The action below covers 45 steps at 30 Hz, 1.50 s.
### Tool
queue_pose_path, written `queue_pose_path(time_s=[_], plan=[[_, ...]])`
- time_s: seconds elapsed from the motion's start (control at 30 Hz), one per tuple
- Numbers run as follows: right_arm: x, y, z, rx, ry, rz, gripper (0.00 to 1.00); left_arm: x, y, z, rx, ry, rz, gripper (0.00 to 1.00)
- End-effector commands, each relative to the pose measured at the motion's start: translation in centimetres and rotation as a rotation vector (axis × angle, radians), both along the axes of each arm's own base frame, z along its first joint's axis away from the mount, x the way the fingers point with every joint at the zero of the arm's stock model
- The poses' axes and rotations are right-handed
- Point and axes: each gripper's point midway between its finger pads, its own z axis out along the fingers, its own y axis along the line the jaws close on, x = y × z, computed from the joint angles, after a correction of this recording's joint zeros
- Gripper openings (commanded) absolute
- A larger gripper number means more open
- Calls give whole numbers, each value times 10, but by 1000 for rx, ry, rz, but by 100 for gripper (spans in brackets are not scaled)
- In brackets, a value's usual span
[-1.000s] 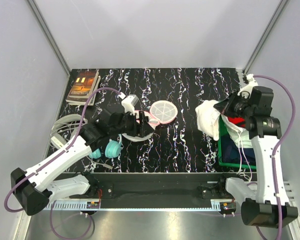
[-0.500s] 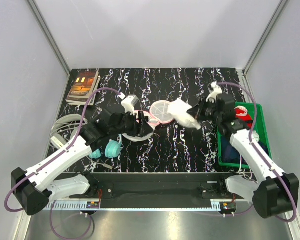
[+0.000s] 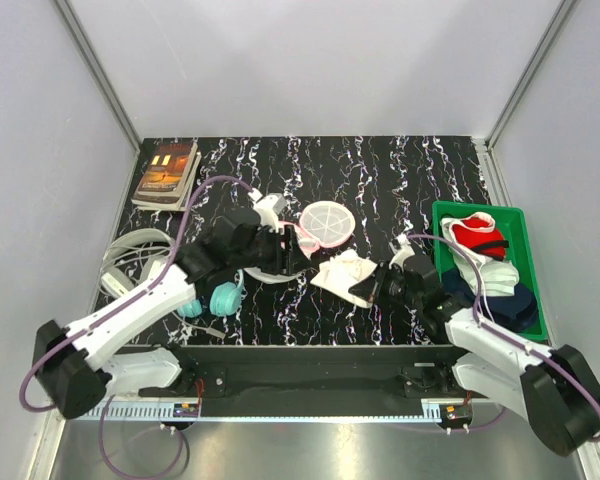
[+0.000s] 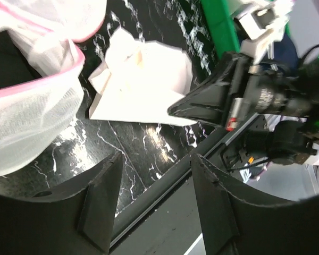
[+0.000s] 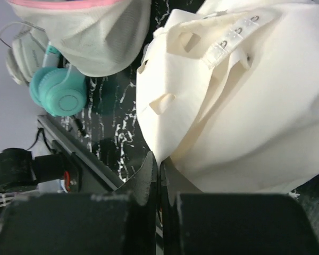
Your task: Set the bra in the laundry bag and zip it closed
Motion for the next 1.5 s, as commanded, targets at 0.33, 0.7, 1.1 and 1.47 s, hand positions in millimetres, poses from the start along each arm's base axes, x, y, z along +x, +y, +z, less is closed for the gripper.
queue_pose_path(time_s=[0.33,0.7,1.1,1.47], plan=[[-24,-41,-33,-17,271,-324,9,23,-96,-86,147,121,-188,57],[-30,-43,-26,-63,329,-323,27,31,-118,-148,230,191,-200,56],[-14,-82,4,-280,256,-450,100,35,-118,-169,250,237,-194,56],[-20,-66,-11,-127,189,-384,100,39,-114,-176,248,268,-180,56]])
